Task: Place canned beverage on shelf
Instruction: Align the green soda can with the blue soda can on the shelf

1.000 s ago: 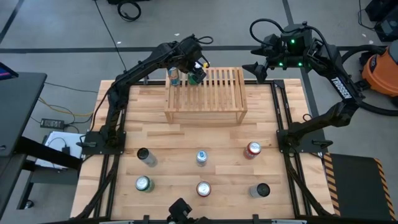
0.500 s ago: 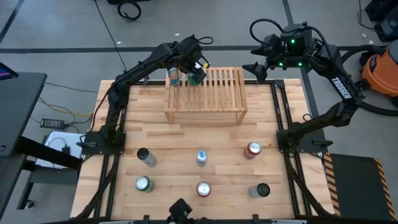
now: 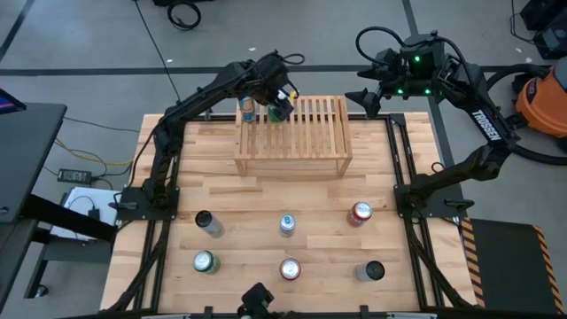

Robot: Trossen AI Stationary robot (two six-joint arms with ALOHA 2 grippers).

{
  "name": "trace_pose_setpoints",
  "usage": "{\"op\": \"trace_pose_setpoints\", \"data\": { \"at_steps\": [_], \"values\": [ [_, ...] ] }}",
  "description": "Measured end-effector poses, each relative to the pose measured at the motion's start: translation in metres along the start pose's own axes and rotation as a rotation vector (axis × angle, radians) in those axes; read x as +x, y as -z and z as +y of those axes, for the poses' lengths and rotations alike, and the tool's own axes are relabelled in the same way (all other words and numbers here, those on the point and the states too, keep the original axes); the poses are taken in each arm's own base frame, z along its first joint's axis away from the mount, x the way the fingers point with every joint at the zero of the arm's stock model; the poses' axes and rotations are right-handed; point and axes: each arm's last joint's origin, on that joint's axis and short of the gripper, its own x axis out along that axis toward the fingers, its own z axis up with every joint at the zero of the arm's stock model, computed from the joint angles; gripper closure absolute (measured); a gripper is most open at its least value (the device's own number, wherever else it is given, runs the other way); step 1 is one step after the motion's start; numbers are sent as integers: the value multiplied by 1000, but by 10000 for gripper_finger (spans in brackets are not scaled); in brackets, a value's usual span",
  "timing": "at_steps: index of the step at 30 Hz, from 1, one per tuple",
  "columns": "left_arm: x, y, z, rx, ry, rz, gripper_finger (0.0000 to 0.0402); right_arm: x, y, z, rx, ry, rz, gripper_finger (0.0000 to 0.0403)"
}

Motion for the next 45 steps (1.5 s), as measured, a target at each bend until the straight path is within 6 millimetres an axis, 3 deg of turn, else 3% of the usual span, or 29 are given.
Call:
{"op": "trace_pose_setpoints", "data": {
  "at_steps": [10,17,45],
  "values": [
    [1,0,-1,7,-8,0,52,0,0,0,0,0,0,15],
    [1,0,0,22,-39,0,6,0,0,0,0,0,0,15],
    [0,-10,-5,33,-33,-107,12,0,0,0,0,0,0,15]
  ]
}}
